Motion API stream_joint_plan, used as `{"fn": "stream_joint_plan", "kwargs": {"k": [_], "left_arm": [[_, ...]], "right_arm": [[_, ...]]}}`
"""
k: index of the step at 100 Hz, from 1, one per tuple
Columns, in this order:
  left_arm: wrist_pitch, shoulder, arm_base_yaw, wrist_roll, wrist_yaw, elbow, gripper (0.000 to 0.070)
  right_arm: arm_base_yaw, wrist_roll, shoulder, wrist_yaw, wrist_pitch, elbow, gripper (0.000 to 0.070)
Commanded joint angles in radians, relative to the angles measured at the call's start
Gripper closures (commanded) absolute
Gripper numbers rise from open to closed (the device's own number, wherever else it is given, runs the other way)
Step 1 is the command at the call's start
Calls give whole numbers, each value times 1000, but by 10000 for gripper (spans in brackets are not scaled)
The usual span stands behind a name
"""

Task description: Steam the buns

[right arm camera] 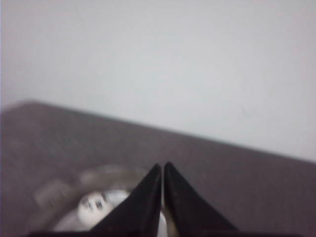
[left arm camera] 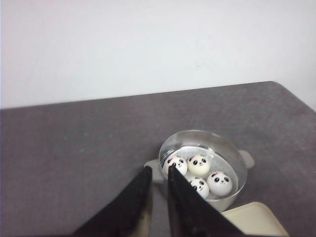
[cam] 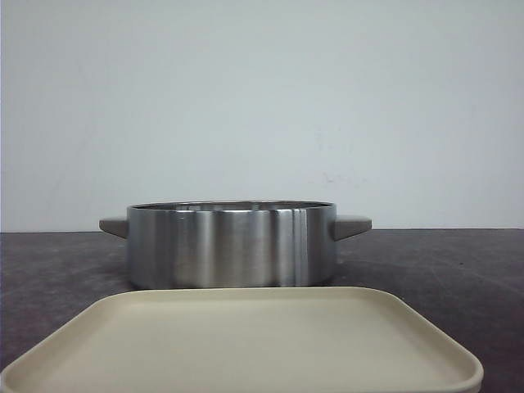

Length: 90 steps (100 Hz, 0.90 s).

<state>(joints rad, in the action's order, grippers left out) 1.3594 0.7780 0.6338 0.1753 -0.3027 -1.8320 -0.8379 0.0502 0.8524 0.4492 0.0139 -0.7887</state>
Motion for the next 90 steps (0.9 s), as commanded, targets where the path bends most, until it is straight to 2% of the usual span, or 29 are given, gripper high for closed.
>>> {"fn": "stream_joint_plan", "kwargs": {"k": [1,11,21,42,90], "left_arm": [[-53,-62,8,8,-20,123,689],[-126,-187,8,26,-19,308,689],[-127,-263,8,82,-19,397,689],[-80,-303,7,99,-17,402,685],[-80,-303,8,99,-18,402,685]], "right_arm": [[-11,-3,1,7,-36,-23,700],[-11,-5,2,-7,-43,-23,700],[-11,-5,0,-5,-43,-23,700],[-11,-5,1,-4,-43,-23,700],[-11,-5,1,-4,-43,-23,700]]}}
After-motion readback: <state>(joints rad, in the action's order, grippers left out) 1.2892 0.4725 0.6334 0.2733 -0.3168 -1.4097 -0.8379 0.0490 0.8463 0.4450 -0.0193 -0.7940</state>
